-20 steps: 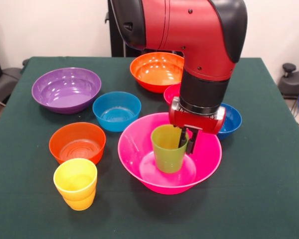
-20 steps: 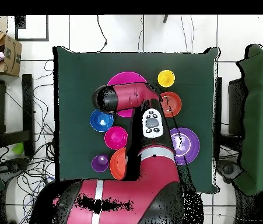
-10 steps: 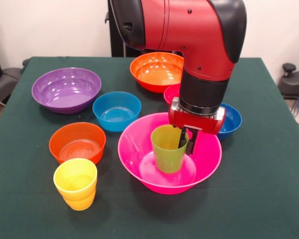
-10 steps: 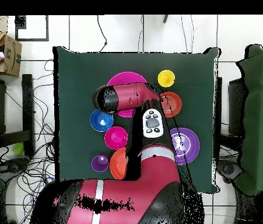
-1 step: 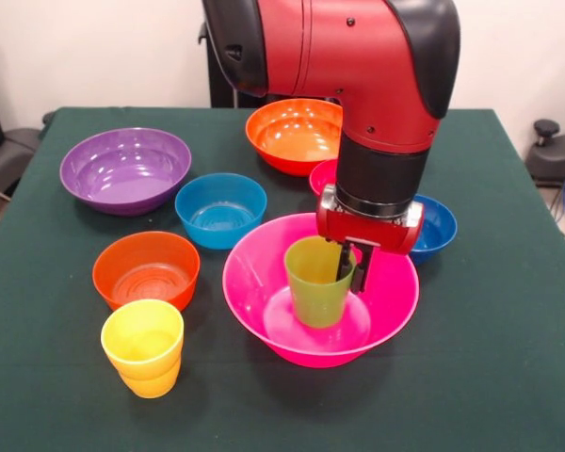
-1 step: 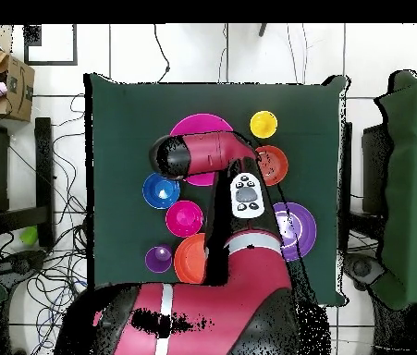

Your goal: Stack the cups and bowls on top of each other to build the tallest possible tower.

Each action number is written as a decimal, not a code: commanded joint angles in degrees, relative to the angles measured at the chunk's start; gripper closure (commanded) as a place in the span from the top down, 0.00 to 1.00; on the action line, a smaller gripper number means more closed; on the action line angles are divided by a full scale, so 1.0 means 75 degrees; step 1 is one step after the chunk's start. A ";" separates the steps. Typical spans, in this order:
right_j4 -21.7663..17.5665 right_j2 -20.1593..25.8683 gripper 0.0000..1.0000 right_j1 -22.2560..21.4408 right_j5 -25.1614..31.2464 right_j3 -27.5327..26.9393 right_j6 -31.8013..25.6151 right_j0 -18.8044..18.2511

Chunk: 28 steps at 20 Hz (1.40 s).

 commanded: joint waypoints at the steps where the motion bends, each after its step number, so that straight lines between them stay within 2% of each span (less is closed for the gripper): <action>1: -0.0812 0.0660 0.00 0.0749 -0.0226 0.0313 -0.1168 -0.0117; 11: -0.0928 0.0574 0.00 0.1212 -0.0672 0.0122 -0.0943 -0.0044; 28: -0.0913 0.0442 0.00 0.1136 -0.0764 0.0141 -0.0727 0.0036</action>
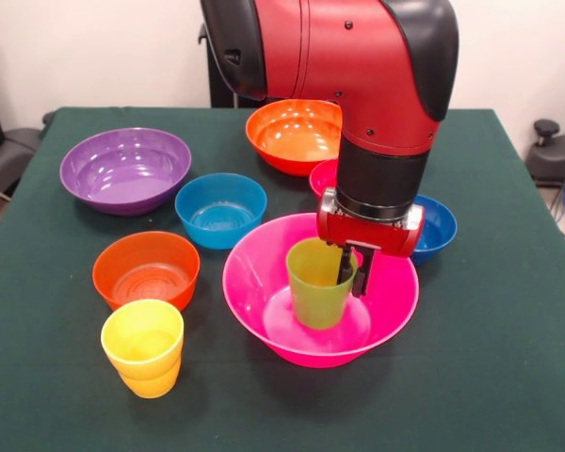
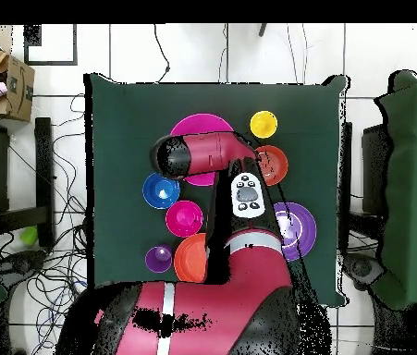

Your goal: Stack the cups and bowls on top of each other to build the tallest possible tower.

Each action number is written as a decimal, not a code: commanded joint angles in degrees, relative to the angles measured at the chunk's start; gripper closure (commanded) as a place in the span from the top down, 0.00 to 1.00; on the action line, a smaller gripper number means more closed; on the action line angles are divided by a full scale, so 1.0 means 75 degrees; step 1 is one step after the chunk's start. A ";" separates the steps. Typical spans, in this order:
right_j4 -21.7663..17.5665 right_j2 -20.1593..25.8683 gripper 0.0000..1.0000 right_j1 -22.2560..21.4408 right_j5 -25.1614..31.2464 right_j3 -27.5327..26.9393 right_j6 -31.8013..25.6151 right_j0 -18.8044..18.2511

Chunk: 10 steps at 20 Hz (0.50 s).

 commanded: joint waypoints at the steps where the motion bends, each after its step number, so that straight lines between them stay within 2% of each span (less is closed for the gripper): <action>1: -0.0911 0.0423 0.00 0.1104 -0.0638 0.0140 -0.0731 0.0044; 2: -0.0909 0.0424 1.00 0.1108 -0.0630 0.0133 -0.0734 0.0043; 10: -0.0845 0.0412 1.00 0.1134 -0.0606 0.0098 -0.0777 0.0047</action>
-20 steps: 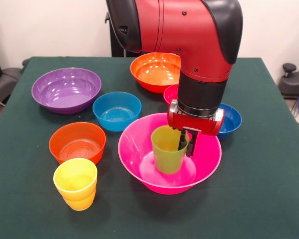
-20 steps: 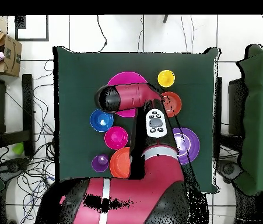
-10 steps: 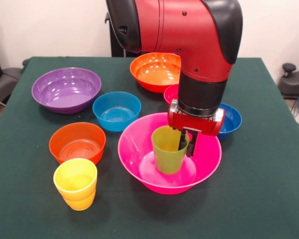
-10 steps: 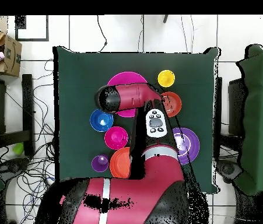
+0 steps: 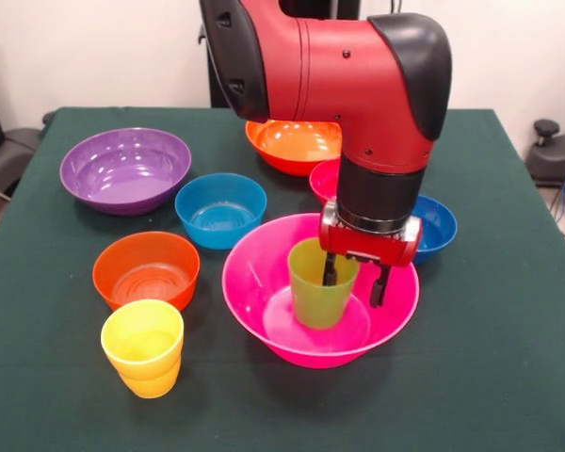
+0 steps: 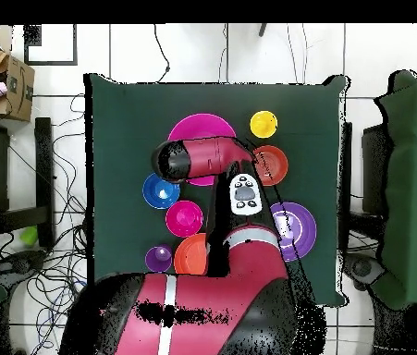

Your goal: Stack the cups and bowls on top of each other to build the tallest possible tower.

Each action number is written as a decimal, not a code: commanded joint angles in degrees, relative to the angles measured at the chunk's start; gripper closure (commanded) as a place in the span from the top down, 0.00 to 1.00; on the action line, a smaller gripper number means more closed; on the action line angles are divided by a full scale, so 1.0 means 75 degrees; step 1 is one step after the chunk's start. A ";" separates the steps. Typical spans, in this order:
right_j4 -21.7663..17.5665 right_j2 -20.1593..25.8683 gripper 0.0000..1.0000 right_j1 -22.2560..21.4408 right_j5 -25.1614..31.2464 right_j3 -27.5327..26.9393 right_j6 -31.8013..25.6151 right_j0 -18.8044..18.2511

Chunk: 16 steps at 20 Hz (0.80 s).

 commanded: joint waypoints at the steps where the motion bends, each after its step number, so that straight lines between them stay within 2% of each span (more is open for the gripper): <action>1: -0.0844 0.0408 1.00 0.0816 -0.0415 0.0112 -0.0774 0.0035; 5: -0.0816 0.0417 1.00 0.0731 -0.0268 0.0108 -0.0821 0.0031; 9: -0.0603 0.0365 1.00 -0.0106 0.0232 0.0860 -0.0711 0.0130; 16: -0.0436 0.0249 1.00 -0.1121 0.1044 0.1542 -0.0862 0.0136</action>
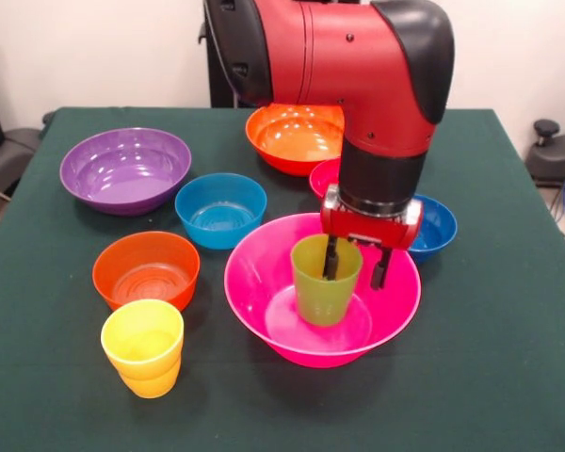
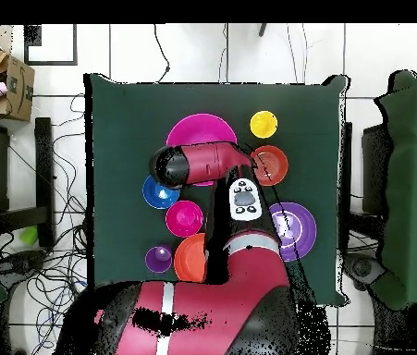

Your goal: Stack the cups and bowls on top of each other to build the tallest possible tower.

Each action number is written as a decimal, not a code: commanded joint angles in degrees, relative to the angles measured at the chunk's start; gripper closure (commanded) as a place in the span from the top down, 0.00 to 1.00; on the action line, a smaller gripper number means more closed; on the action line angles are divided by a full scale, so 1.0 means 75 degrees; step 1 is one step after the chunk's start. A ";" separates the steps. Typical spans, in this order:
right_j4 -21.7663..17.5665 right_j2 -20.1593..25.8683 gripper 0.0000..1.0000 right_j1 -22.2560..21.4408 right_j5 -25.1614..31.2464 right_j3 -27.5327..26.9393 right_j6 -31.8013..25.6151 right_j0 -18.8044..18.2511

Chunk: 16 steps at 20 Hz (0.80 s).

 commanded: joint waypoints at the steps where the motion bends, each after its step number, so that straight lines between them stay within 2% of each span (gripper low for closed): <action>1: -0.0412 0.0265 1.00 -0.0876 0.1132 0.1066 -0.0914 0.0113; 11: -0.0218 0.0363 1.00 -0.1653 0.1919 0.1319 -0.0852 0.0033; 16: -0.0266 0.0431 1.00 -0.1773 0.1976 0.1349 -0.0870 -0.0081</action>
